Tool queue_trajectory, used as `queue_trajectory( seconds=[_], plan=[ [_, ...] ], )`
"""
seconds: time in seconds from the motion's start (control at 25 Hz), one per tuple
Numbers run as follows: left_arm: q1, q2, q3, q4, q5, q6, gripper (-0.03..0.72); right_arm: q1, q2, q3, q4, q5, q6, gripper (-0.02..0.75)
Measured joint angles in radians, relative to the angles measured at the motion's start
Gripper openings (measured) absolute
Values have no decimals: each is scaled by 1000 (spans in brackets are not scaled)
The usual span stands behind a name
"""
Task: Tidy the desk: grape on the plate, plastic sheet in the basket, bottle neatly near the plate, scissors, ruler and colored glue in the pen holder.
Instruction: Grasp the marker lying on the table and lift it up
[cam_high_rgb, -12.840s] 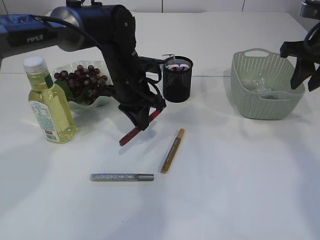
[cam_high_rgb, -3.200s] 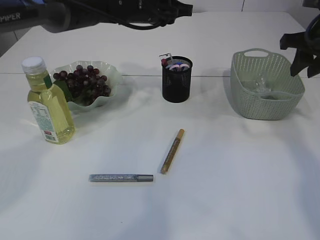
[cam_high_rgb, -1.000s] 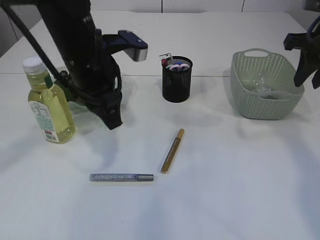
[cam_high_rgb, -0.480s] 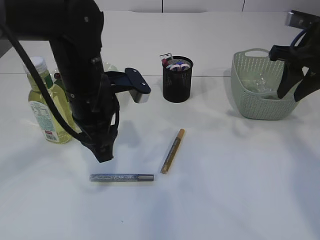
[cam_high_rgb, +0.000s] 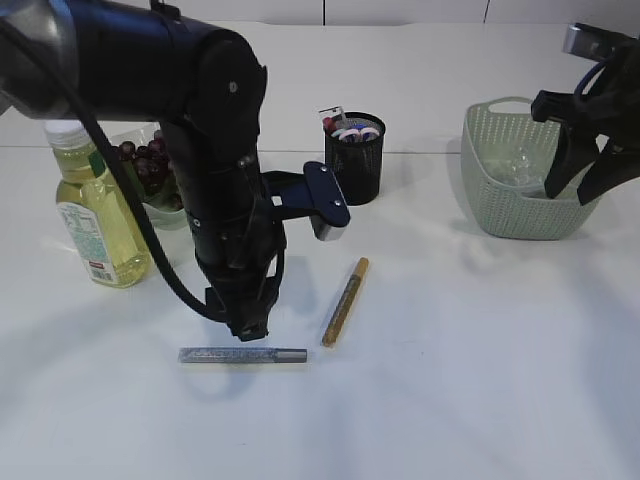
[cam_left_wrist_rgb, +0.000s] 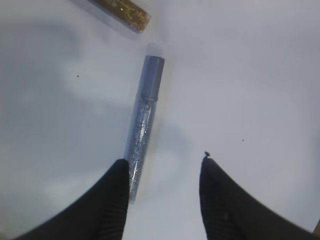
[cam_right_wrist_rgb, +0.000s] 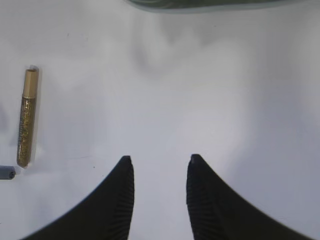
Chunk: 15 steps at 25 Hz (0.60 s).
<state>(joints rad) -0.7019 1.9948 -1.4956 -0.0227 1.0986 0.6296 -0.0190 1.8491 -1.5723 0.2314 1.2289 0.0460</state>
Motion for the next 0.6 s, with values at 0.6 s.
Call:
queue_trajectory(
  seconds=[0.6],
  plan=[
    [0,104,0,-28,-70,55,342,0,0,0,0,0,-12,296]
  ],
)
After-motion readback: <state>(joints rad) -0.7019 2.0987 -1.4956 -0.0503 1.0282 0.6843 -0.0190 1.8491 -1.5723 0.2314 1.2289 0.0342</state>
